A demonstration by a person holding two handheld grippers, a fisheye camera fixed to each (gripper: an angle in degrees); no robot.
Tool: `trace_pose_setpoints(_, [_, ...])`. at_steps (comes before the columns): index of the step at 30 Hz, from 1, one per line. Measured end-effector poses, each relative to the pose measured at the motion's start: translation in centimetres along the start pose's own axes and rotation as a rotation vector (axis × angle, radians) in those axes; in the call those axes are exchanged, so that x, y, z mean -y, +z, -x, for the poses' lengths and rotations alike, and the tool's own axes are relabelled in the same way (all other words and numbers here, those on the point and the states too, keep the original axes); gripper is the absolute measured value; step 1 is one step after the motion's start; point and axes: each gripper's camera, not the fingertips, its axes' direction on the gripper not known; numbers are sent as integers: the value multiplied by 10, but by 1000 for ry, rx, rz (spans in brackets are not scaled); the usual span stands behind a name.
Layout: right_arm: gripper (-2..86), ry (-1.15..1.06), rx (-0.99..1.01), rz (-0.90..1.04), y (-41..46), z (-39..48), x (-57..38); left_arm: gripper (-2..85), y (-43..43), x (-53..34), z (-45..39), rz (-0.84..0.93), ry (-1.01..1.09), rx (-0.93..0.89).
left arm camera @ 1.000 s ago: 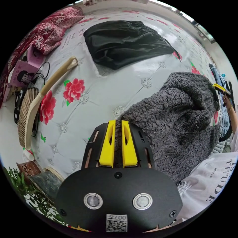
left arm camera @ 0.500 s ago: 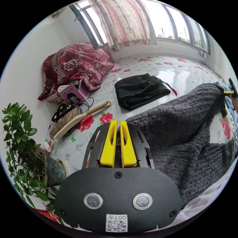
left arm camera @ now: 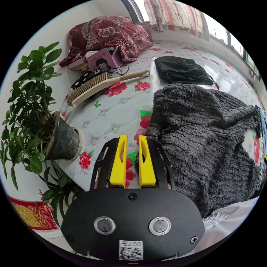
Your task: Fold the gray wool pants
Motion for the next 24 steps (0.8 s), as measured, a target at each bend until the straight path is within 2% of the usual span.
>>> trace_pose_setpoints(6, [50, 13, -57, 178, 31, -5, -66, 65, 33, -7, -32, 132, 120, -18])
trace_pose_setpoints(9, [52, -85, -59, 276, 70, 10, -57, 9, 58, -9, -69, 231, 230, 182])
trace_pose_setpoints(11, [53, -100, -87, 212, 72, 14, -43, -4, 62, -20, -86, 240, 344, 312])
trace_pose_setpoints(16, [49, -147, -108, 215, 80, 16, 1, -9, 70, -55, -37, 350, 176, 373])
trace_pose_setpoints(19, [42, -191, -87, 261, 80, 13, 9, -9, 65, -73, -20, 372, 153, 400])
trace_pose_setpoints(22, [29, -233, -75, 299, 68, 4, 13, -5, 43, -74, -2, 339, 94, 311])
trace_pose_setpoints(24, [16, -209, -96, 167, 34, -9, 23, -1, 21, -68, 15, 288, 32, 254])
